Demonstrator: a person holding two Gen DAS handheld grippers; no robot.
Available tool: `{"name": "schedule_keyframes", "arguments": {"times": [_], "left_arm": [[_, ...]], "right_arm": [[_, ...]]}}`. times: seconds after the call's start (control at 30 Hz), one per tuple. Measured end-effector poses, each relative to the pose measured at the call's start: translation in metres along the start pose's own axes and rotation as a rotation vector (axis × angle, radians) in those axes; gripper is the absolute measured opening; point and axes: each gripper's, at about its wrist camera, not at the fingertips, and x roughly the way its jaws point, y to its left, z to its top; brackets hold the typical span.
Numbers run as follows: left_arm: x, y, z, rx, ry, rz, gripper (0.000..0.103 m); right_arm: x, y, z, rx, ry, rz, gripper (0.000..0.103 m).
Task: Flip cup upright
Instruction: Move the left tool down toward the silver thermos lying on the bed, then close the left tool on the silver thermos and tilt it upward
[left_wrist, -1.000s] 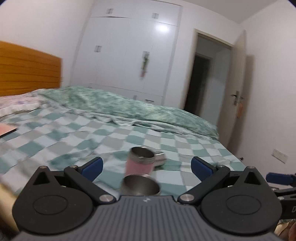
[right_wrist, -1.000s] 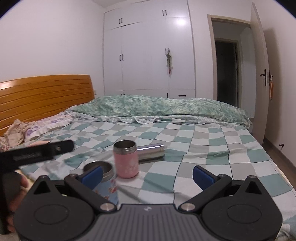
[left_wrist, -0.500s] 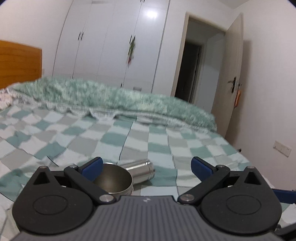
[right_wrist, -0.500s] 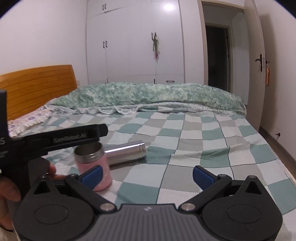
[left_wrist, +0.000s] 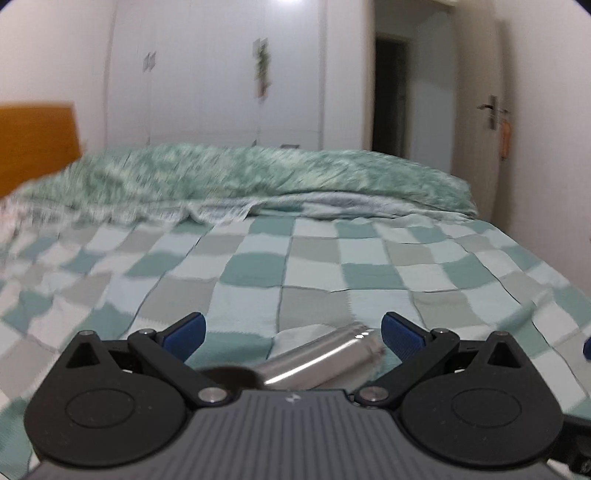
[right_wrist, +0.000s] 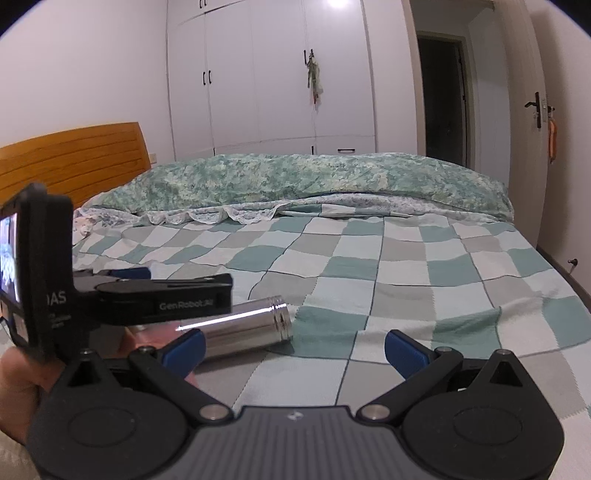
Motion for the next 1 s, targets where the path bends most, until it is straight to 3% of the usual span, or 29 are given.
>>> {"name": "schedule_keyframes", "arguments": {"times": [0.23, 0.43, 0.63, 0.83, 0.93, 1.0], "left_arm": [[0.027, 0.037, 0.006, -0.086, 0.010, 0.006, 0.103], [0.061, 0.034, 0.009, -0.017, 0.082, 0.050, 0.103], [0.082, 0.028, 0.008, 0.045, 0.188, -0.125, 0.103], [0.093, 0.023, 0.004, 0.068, 0.280, -0.161, 0.103], [0.099, 0.030, -0.002, 0.078, 0.406, -0.266, 0.103], [0.102, 0.030, -0.007, 0.109, 0.460, -0.279, 0.102]], "right_arm": [[0.047, 0.005, 0.012, -0.019, 0.030, 0.016, 0.103], [0.081, -0.008, 0.020, 0.009, 0.055, -0.009, 0.103], [0.109, -0.027, 0.026, 0.058, 0.087, -0.004, 0.103], [0.136, -0.038, 0.028, 0.145, 0.121, 0.081, 0.101], [0.147, -0.044, 0.025, 0.178, 0.151, 0.100, 0.094], [0.152, -0.044, 0.021, 0.184, 0.168, 0.113, 0.094]]}}
